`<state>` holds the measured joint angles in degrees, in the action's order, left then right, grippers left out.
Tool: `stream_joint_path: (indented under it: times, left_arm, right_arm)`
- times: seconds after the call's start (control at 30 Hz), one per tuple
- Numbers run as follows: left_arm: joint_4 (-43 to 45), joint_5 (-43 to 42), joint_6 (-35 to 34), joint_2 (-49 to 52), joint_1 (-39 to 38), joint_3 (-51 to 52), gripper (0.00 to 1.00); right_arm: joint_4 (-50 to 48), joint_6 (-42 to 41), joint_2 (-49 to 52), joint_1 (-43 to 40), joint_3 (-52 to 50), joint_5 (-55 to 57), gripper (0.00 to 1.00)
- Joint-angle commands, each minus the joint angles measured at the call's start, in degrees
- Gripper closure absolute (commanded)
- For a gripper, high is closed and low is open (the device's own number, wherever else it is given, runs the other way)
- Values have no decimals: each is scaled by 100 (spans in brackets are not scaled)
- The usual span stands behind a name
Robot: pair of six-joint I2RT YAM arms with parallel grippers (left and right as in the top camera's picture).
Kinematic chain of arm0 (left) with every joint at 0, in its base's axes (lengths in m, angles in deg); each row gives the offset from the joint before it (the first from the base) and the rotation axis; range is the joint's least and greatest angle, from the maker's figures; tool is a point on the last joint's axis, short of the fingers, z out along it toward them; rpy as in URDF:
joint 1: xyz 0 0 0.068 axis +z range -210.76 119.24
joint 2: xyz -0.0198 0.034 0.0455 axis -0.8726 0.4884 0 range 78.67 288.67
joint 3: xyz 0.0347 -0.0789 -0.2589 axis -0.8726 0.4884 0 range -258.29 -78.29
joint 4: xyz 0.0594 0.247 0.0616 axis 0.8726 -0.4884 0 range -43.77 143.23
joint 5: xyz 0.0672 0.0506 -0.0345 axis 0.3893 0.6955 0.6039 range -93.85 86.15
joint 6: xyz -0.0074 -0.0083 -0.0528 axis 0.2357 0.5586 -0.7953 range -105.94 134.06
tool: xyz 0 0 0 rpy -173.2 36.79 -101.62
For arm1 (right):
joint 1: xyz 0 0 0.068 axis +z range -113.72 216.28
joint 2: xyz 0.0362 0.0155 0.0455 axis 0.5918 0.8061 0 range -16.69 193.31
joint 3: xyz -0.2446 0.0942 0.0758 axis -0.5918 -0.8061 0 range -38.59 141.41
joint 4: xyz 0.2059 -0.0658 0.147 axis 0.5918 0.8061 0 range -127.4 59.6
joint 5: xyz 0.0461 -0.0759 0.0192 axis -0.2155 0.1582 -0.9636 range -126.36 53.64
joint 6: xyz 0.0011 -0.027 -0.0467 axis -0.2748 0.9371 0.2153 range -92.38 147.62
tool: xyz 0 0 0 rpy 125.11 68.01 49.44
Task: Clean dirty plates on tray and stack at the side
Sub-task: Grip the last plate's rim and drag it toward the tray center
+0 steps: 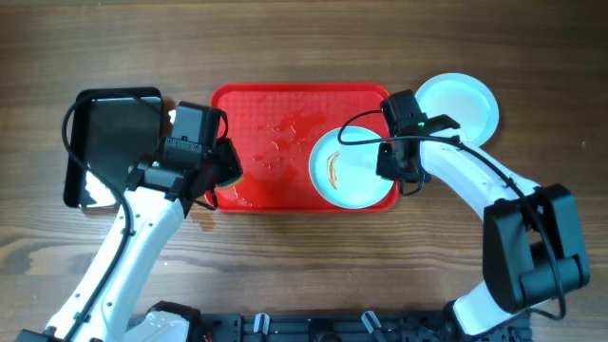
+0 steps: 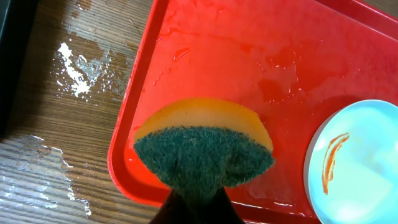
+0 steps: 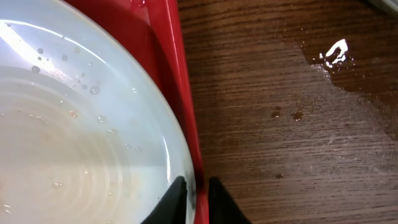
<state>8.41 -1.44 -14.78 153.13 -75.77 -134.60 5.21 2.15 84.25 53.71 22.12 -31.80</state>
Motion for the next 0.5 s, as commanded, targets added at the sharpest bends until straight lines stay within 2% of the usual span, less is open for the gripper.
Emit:
stream_joint_path:
  times: [0.0, 0.1, 0.2, 0.47]
  left_arm:
    - [17, -48, -59, 35, -11, 7, 96]
    - [17, -48, -59, 35, -11, 4, 96]
    - [17, -48, -57, 35, -11, 4, 96]
    - [17, -48, -57, 35, -11, 7, 96]
  right_arm:
    - [-35, 109, 96, -2, 116, -192, 88]
    - [-63, 142, 96, -2, 116, -315, 88]
    - [-90, 144, 96, -2, 116, -437, 93]
    - [-295, 131, 96, 2, -48, -767, 93]
